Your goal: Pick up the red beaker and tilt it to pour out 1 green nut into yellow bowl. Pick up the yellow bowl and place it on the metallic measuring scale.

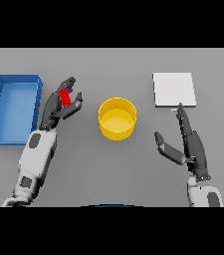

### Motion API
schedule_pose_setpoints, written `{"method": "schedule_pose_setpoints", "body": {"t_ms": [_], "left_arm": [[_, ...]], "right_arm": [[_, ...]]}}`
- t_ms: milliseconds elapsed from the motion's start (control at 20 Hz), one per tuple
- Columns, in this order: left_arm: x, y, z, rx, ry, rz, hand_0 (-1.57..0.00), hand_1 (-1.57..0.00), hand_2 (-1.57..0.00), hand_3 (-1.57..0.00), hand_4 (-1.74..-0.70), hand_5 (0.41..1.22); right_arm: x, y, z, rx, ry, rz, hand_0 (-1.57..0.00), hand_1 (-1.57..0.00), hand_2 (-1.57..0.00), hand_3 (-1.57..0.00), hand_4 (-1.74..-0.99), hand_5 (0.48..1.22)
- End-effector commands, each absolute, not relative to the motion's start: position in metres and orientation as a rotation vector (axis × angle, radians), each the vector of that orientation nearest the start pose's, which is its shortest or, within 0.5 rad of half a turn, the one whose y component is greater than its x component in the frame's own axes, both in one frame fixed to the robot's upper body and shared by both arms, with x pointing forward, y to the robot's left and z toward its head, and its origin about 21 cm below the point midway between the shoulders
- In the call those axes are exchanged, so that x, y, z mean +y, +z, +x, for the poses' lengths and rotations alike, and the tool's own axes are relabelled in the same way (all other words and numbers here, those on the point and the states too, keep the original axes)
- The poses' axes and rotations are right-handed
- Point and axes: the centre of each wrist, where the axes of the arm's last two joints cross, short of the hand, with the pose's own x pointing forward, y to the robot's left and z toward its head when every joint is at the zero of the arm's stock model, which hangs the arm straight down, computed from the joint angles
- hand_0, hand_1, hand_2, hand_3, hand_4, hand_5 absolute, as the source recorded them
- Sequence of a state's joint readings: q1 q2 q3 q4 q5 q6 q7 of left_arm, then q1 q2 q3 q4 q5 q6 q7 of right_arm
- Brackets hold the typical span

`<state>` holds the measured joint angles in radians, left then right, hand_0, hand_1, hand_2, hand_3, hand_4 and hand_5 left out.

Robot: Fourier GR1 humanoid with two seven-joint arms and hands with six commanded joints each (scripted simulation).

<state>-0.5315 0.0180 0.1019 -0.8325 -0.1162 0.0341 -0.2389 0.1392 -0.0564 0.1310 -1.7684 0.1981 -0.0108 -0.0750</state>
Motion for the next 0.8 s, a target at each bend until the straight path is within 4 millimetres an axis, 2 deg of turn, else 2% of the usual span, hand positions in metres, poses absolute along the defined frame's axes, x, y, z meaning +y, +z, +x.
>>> {"method": "schedule_pose_setpoints", "body": {"t_ms": [0,100,200,300,450,650,750], "left_arm": [[0.193,-0.035,0.365,-1.552,-0.184,0.043,-0.38,-0.41,-0.46,-0.52,-1.41,0.874],[0.188,-0.033,0.369,-1.538,-0.197,0.124,-0.76,-0.78,-0.84,-0.88,-1.52,0.999],[0.183,-0.030,0.374,-1.545,-0.246,0.152,-1.05,-1.07,-1.11,-1.06,-1.59,1.079],[0.182,-0.032,0.373,-1.565,-0.252,0.129,-1.24,-1.25,-1.27,-1.15,-1.64,1.130],[0.182,-0.032,0.371,-1.565,-0.258,0.135,-1.40,-1.41,-1.42,-1.36,-1.54,1.174],[0.188,-0.020,0.374,-1.634,-0.166,0.008,-1.50,-1.50,-1.51,-1.48,-1.66,1.150],[0.190,-0.005,0.380,-1.656,-0.148,-0.016,-1.53,-1.53,-1.53,-1.52,-1.69,1.140]], "right_arm": [[-0.217,0.015,0.216,-1.693,0.254,-0.134,0.00,0.00,0.00,0.00,-1.236,0.647],[-0.219,0.015,0.216,-1.698,0.247,-0.132,0.00,0.00,0.00,0.00,-1.239,0.648],[-0.220,0.017,0.217,-1.697,0.246,-0.138,0.00,0.00,0.00,0.00,-1.239,0.648],[-0.216,0.016,0.216,-1.704,0.246,-0.137,0.00,0.00,0.00,0.00,-1.242,0.650],[-0.216,0.013,0.218,-1.706,0.238,-0.112,0.00,0.00,0.00,0.00,-1.255,0.644],[-0.217,0.014,0.214,-1.717,0.252,-0.126,0.00,0.00,0.00,0.00,-1.246,0.644],[-0.220,0.016,0.216,-1.719,0.252,-0.133,0.00,0.00,0.00,0.00,-1.236,0.644]]}}
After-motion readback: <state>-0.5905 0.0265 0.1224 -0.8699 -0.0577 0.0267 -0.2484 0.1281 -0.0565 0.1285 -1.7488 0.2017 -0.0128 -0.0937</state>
